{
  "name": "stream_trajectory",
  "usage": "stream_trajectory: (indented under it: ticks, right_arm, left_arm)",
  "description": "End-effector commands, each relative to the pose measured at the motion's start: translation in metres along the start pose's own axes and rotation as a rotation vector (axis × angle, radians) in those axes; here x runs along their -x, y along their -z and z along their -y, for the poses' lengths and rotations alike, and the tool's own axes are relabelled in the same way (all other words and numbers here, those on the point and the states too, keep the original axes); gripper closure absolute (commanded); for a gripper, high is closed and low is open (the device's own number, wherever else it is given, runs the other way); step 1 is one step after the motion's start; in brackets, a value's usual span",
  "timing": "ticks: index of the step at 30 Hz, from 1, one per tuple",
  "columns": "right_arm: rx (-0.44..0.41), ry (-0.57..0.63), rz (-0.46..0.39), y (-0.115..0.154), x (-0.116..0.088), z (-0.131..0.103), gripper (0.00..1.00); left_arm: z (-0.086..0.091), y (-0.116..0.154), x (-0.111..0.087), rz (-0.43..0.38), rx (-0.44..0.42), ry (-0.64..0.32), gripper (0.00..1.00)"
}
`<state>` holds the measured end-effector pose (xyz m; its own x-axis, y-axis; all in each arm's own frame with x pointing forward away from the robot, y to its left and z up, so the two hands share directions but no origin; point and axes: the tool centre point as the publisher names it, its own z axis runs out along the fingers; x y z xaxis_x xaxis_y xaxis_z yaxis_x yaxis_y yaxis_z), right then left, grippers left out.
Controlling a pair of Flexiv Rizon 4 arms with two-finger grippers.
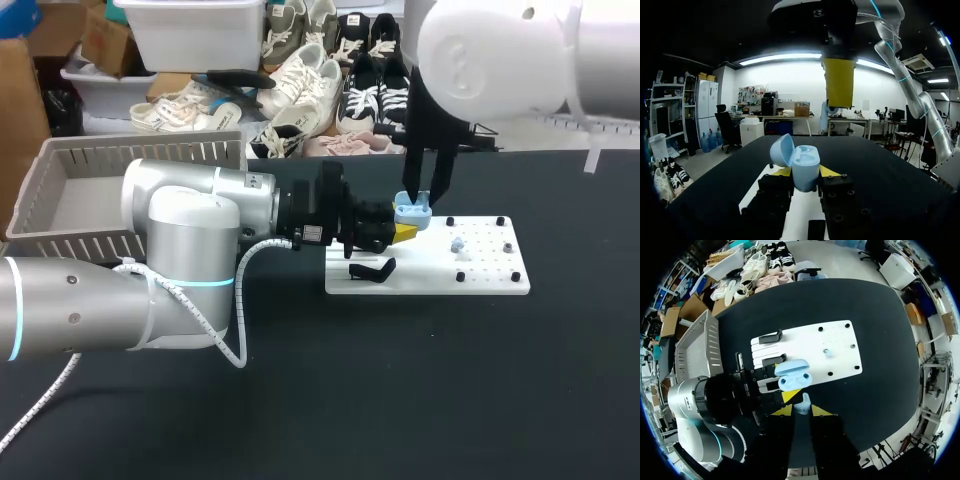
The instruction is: Pick up each earbud case from the left stands, insert the matching earbuds, close the lid, and place the case in the box.
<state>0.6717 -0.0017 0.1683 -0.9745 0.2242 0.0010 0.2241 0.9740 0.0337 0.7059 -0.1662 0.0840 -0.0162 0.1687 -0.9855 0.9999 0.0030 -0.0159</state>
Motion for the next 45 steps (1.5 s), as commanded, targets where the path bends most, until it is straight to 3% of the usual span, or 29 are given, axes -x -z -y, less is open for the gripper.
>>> stream_trajectory:
  ticks: [1,45]
  right_arm:
    - [0.002,-0.001,0.005,-0.001,-0.004,0.000,1.00]
    - [-0.005,0.006,-0.013,-0.013,0.010,-0.003,1.00]
  left_arm:
    - [0.001,0.000,0.000,0.001,0.004,-0.001,1.00]
    - [0.001,0.000,0.000,0.001,0.004,-0.001,1.00]
